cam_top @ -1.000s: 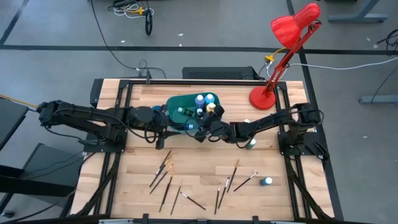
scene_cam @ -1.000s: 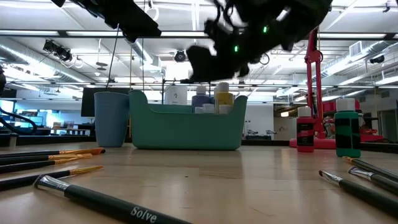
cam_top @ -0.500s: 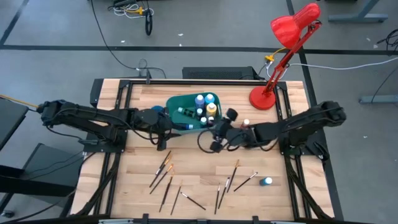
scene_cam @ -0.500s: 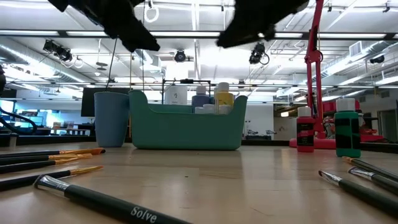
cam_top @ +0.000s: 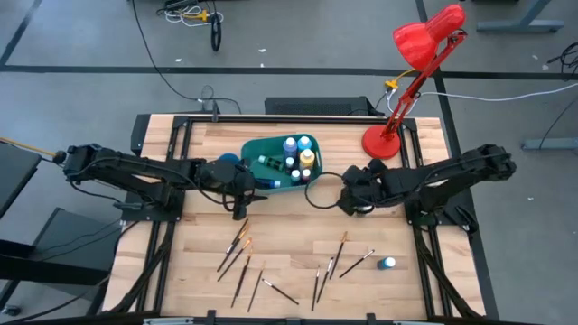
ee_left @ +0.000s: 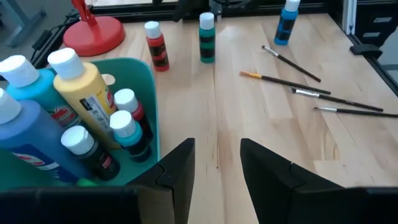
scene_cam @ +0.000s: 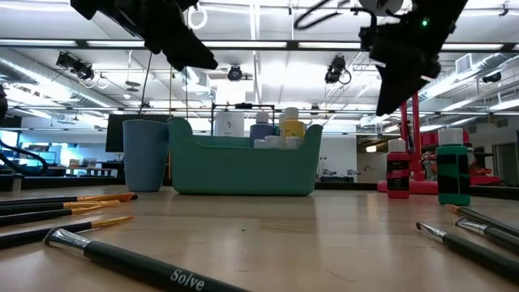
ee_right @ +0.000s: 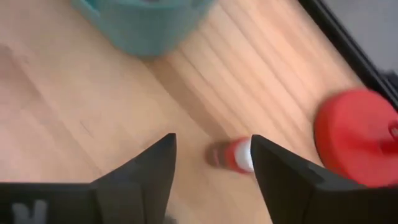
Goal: Pick & Place Paint Supplies
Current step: Put the small red paint bottle into the green bin
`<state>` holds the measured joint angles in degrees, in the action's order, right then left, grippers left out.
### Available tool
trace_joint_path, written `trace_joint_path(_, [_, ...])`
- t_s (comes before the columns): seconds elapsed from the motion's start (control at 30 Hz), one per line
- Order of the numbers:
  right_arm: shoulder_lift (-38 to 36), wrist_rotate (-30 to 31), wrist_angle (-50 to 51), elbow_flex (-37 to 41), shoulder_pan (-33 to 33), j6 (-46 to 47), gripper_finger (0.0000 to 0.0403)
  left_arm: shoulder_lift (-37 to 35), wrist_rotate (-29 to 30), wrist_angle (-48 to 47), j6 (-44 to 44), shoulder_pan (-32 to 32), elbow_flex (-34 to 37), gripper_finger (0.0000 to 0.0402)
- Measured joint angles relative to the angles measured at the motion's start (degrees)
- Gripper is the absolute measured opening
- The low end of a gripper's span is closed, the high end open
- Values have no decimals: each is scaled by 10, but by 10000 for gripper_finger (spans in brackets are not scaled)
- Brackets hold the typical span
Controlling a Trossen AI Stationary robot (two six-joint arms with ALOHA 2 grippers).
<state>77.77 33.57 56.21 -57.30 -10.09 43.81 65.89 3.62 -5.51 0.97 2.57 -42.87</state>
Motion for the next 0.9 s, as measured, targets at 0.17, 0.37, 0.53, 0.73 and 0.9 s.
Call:
trace_joint_path(0.17, [5,-22,36,2,33,66,225,0,0,4,-2,0,0,137])
trace_joint_path(0.37, [5,-52,39,2,65,102,221,0,0,4,-2,0,0,137])
trace_joint_path(0.53, [5,-77,39,2,86,131,214,0,0,4,-1,0,0,137])
trace_joint_path(0.73, [5,-76,35,2,114,143,210,0,0,4,-1,0,0,137])
trace_joint_path(0.9, [21,-81,26,8,126,143,210,0,0,4,-3,1,0,137])
